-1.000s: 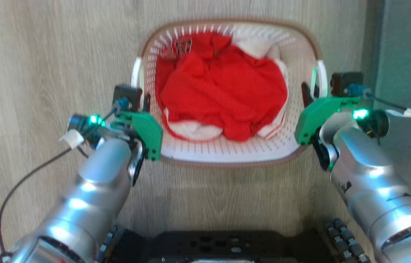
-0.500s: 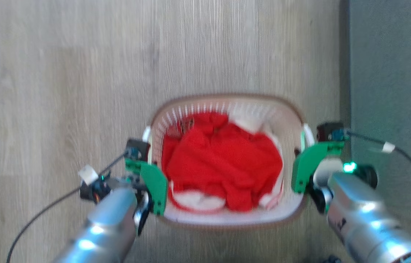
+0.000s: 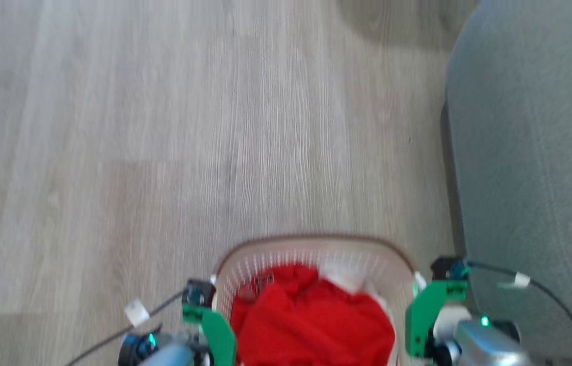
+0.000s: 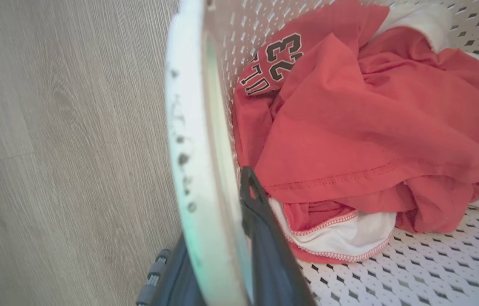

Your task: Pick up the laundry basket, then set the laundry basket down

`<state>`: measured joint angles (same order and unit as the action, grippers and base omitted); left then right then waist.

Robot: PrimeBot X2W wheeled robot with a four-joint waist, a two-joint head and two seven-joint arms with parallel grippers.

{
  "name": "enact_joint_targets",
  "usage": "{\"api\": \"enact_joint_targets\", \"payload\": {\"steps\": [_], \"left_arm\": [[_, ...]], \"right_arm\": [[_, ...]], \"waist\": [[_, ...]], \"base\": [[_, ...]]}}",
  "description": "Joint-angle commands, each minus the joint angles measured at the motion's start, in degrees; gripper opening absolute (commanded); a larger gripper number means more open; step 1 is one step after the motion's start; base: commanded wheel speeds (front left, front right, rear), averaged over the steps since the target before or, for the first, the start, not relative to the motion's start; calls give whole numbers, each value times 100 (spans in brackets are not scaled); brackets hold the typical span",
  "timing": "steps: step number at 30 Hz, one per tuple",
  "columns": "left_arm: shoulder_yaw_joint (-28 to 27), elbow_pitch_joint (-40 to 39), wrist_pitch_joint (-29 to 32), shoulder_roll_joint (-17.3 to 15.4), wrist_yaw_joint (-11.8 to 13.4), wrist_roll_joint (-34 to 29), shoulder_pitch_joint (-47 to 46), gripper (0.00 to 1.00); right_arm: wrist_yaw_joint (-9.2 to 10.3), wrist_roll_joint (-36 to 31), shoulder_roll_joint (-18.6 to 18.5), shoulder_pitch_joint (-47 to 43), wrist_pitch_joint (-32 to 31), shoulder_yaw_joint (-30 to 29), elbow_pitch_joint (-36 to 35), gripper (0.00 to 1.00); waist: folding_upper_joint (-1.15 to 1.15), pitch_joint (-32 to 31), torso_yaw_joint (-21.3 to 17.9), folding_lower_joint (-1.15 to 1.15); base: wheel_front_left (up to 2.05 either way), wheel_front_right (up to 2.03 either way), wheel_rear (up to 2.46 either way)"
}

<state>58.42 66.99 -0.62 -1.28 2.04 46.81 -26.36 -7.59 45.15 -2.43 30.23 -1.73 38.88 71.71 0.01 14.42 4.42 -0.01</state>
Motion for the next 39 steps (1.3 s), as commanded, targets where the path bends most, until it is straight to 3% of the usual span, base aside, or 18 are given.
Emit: {"api": "enact_joint_targets", "payload": {"steps": [1,13,39], "left_arm": [[-23,32,25,-160,-6,15,65,0],[227,160,90,-160,-5,211,351,0],[562,290,124,-160,-21,443,318,0]], "right_arm": [[10,41,-44,-138,-3,159,-22,0],[10,503,-44,-484,-31,737,-184,0],[10,1173,-44,-418,71,1549,-103,0]], "waist": [[-1,-491,30,1],[-1,-1244,76,1],[-1,-1408,13,1]], "base": [[0,0,0],[0,0,0],[0,0,0]]}}
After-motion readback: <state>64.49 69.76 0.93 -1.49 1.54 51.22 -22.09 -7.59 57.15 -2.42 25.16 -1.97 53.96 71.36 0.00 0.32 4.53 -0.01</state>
